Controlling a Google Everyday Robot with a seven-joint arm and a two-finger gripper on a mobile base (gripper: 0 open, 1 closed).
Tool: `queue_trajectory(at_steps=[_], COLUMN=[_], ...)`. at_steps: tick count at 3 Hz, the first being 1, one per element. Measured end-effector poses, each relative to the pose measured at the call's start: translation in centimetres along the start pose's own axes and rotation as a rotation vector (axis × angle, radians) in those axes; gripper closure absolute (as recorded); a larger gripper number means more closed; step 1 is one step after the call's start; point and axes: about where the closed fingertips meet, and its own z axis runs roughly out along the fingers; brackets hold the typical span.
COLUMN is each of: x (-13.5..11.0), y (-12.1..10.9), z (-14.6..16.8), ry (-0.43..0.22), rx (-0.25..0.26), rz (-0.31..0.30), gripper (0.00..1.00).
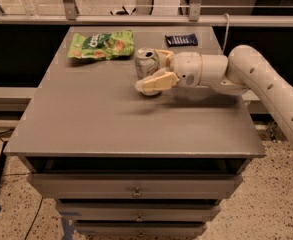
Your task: Place 7up can upright
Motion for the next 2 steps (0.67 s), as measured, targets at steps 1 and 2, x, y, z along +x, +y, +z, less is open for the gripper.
queue_trajectory(at_steps=[1,2], x=[-0.01,-0.11], y=[-0.02,-0.06], z=[-0.04,-0.17], ry=[0.002,0.022], rx=[-0.001,-0.002], rz=[-0.001,-0.006], gripper=[0.00,0.00])
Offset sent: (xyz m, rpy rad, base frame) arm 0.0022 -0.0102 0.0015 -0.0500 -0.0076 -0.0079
